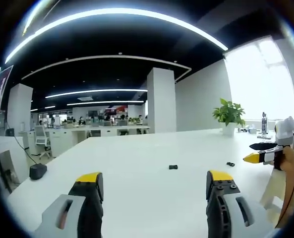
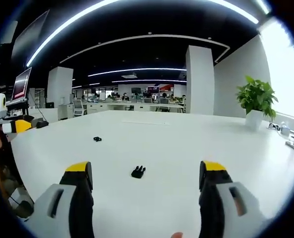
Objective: Snap the two parts of the plastic buckle together until the buckle closes and remains connected.
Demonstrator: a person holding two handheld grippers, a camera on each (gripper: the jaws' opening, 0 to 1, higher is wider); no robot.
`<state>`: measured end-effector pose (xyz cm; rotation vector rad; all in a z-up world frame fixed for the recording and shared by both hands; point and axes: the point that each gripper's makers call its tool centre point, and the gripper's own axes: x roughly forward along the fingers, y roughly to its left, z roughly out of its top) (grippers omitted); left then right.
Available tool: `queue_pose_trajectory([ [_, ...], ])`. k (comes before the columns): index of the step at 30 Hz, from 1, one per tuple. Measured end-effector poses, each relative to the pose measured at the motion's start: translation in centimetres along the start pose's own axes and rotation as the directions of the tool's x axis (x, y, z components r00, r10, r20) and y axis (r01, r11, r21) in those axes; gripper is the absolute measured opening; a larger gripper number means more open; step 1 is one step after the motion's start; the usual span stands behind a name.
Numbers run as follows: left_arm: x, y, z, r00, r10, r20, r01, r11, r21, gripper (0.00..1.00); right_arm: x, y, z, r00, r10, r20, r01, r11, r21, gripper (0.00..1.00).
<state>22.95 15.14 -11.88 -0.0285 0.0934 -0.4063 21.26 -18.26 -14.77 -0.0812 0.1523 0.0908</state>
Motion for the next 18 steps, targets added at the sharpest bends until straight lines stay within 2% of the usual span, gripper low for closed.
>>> queue_pose_trajectory([
  [18, 0.07, -0.17, -0.13, 1.000, -0.006, -0.005, 0.006, 1.000, 0.001, 0.86, 0.83, 0.41, -0.76, 1.000, 0.010, -0.023, -0.010, 1.000, -0.001, 0.87],
])
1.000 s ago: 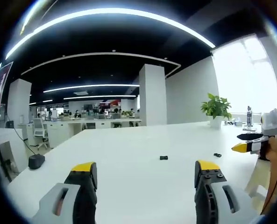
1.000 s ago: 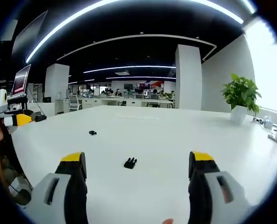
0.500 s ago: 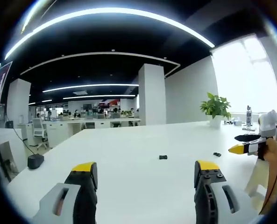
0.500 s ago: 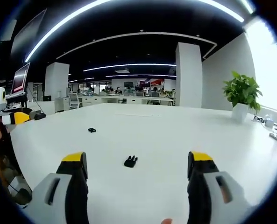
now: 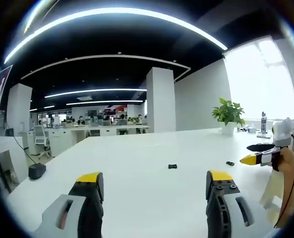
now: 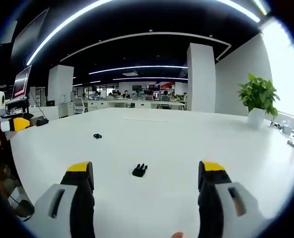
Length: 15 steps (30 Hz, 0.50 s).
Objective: Snap the two parts of the plastic buckle together until the buckle closes and remains connected.
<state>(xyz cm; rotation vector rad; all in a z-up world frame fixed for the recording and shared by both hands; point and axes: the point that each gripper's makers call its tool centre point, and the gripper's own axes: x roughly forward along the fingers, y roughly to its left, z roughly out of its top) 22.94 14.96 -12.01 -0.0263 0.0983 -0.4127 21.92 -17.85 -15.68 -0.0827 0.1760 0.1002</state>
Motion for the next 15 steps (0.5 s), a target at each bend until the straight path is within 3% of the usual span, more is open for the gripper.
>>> queue_pose_trajectory([
  [15, 0.12, -0.15, -0.17, 1.000, -0.007, -0.005, 0.007, 1.000, 0.002, 0.86, 0.98, 0.26, -0.89, 1.000, 0.004, -0.028, -0.004, 1.000, 0.001, 0.85],
])
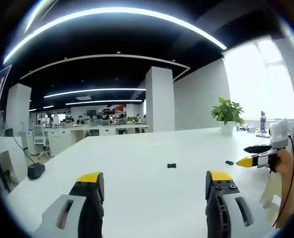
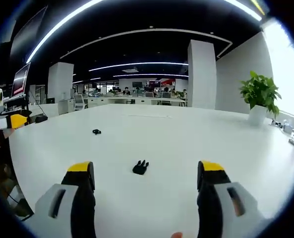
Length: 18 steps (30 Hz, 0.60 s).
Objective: Snap the two parts of the plastic buckle together until the buckle closes and remains connected.
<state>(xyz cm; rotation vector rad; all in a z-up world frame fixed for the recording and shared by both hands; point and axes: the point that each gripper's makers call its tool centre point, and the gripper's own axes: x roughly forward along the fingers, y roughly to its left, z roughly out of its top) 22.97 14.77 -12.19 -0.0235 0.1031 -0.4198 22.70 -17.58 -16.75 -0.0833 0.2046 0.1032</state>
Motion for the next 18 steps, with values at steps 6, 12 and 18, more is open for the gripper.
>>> queue_pose_trajectory([
  [6, 0.04, 0.03, -0.06, 1.000, -0.001, -0.001, 0.001, 1.000, -0.002, 0.85, 0.20, 0.04, 0.06, 1.000, -0.005, 0.004, 0.005, 1.000, 0.006, 0.82],
  [12, 0.13, 0.03, -0.18, 1.000, -0.002, -0.003, 0.002, 1.000, -0.003, 0.85, 0.48, 0.24, -0.06, 1.000, -0.004, -0.006, 0.004, 1.000, -0.004, 0.77],
  [18, 0.20, 0.04, -0.31, 1.000, -0.002, -0.004, 0.002, 1.000, -0.006, 0.85, 0.77, 0.26, -0.29, 0.999, -0.022, -0.026, 0.021, 0.999, -0.032, 0.70],
])
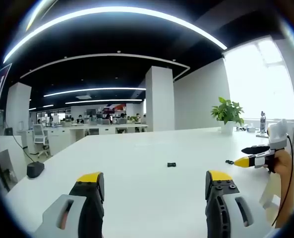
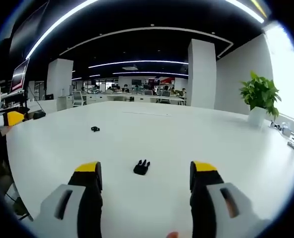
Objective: Snap the two parts of the plastic buckle together until the buckle closes and remains connected.
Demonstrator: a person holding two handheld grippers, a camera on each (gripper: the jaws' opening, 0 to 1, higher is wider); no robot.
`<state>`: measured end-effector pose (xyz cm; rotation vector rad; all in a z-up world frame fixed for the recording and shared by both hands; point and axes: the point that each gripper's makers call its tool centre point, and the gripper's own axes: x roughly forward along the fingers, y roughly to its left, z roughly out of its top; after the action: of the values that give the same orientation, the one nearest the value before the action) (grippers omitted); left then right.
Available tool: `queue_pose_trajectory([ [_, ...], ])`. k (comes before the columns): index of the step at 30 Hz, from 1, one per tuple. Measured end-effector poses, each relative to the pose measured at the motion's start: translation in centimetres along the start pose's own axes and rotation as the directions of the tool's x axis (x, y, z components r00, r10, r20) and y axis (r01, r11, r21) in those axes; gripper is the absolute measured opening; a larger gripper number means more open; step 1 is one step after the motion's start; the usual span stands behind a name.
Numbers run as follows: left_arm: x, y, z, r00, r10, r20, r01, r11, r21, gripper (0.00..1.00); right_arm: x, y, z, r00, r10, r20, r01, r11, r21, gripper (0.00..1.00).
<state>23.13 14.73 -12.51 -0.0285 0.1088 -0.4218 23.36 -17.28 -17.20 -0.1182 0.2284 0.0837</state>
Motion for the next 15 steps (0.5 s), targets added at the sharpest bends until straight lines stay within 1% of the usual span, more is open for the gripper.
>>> queue_pose_trajectory([
  [4, 0.0, 0.0, 0.0, 1.000, 0.000, 0.001, 0.000, 1.000, -0.001, 0.85, 0.1, -0.1, -0.3, 1.000, -0.013, -0.020, 0.013, 1.000, -0.009, 0.68],
  [10, 0.0, 0.1, -0.1, 1.000, 0.001, 0.000, -0.001, 1.000, -0.004, 0.85, 0.2, 0.4, -0.3, 1.000, 0.006, -0.024, -0.007, 1.000, -0.010, 0.66],
  [15, 0.0, 0.1, -0.1, 1.000, -0.001, 0.002, 0.001, 1.000, -0.005, 0.85, 0.4, 0.9, -0.2, 0.999, 0.018, -0.028, -0.019, 0.999, -0.040, 0.59],
])
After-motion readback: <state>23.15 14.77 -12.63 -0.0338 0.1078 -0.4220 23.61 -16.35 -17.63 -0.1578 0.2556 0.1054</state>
